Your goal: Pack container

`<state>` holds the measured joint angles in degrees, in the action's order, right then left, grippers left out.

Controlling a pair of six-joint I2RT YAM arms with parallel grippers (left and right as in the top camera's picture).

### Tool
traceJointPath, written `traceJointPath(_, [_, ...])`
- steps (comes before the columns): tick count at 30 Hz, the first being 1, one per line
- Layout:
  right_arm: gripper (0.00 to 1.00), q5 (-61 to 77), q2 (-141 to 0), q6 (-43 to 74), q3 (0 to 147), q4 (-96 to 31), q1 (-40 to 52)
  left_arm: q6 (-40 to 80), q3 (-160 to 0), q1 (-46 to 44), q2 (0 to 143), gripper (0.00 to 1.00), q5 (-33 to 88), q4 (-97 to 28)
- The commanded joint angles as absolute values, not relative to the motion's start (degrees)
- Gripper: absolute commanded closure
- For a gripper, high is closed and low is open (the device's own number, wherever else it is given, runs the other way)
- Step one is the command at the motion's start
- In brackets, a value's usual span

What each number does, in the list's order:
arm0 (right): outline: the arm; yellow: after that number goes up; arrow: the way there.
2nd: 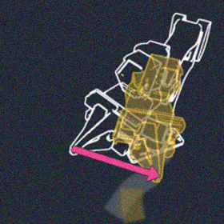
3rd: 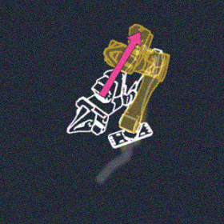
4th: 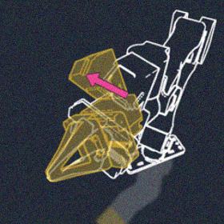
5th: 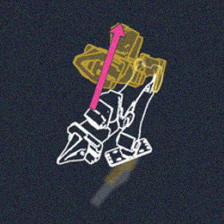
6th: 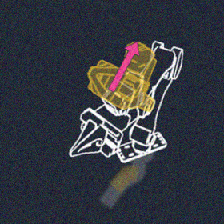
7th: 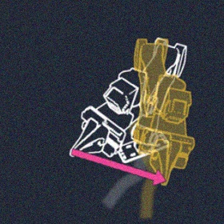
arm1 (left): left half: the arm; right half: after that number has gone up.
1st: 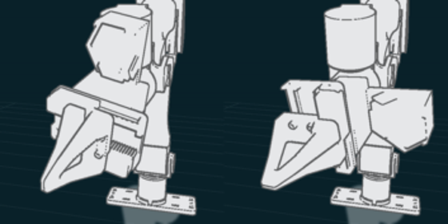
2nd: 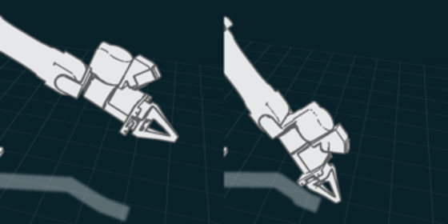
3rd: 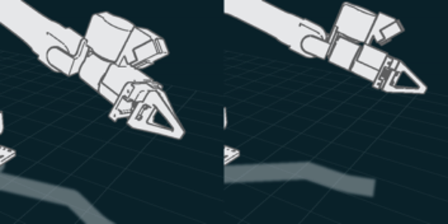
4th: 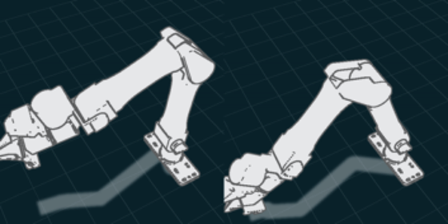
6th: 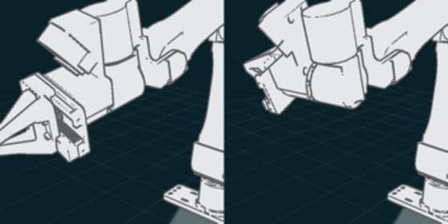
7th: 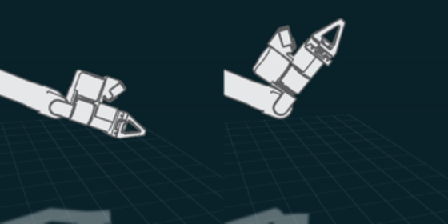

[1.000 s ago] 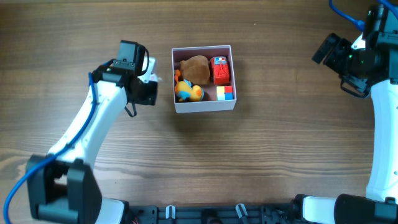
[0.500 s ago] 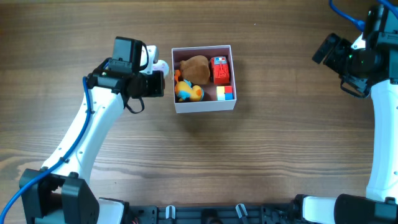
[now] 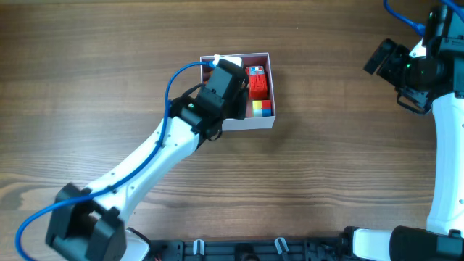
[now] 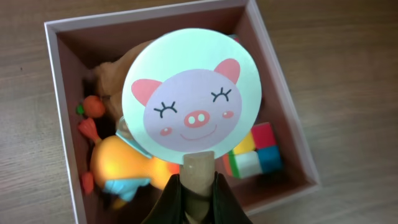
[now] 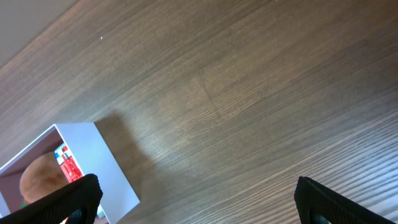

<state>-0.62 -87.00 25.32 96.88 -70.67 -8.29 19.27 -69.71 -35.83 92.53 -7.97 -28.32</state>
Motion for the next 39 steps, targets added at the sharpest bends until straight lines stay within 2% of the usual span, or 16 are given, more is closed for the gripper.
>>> traceJointPath(1, [0.0,-1.04,-86.91,25.63,97.14,-70.54,-8.27,20.43,-70.41,-35.68,97.86,0.96,-10.81,-26.33])
traceJointPath(15, [0.0,-1.04,-86.91,25.65,97.14,-70.57,-8.27,19.84,-70.08,-35.7,100.55,0.94,-9.5,-28.56])
traceJointPath(17, [0.0,-1.04,-86.91,25.65,97.14,-70.57,-8.27,19.84,-70.02,-35.75,100.57,0.87,-9.5,-28.56])
traceJointPath(18, [0.0,-1.04,-86.91,25.65,97.14,-70.54,-8.27,19.86,-70.02,-35.75,100.57,0.75,-9.5,-28.42])
traceJointPath(19, [0.0,-1.02,-86.91,25.67,97.14,-70.54,-8.27,19.81,-70.02,-35.75,100.57,0.59,-9.5,-28.16])
traceJointPath(21, [0.0,-1.02,-86.91,25.63,97.14,-70.54,-8.27,19.77,-70.06,-35.75,100.53,0.18,-9.54,-28.05])
traceJointPath(24, [0.0,-1.04,-86.91,25.63,97.14,-70.54,-8.27,19.77,-70.89,-35.75,99.94,0.14,-9.54,-28.47])
traceJointPath(28, [0.0,-1.02,-86.91,25.63,97.14,-70.54,-8.27,19.75,-71.66,-35.73,97.45,0.14,-10.09,-29.02])
traceJointPath(33, [0.0,-1.04,-86.91,25.65,97.14,-70.54,-8.27,19.75,-73.3,-33.01,85.3,0.04,-18.81,-40.18])
traceJointPath(34, [0.0,-1.04,-86.91,25.65,97.14,-70.54,-8.27,19.75,-73.89,-31.2,81.87,0.01,-20.01,-42.72])
traceJointPath(39, [0.0,-1.61,-86.91,25.82,97.14,-69.63,-8.27,19.79,-74.76,-15.29,61.08,0.0,-20.21,-48.58])
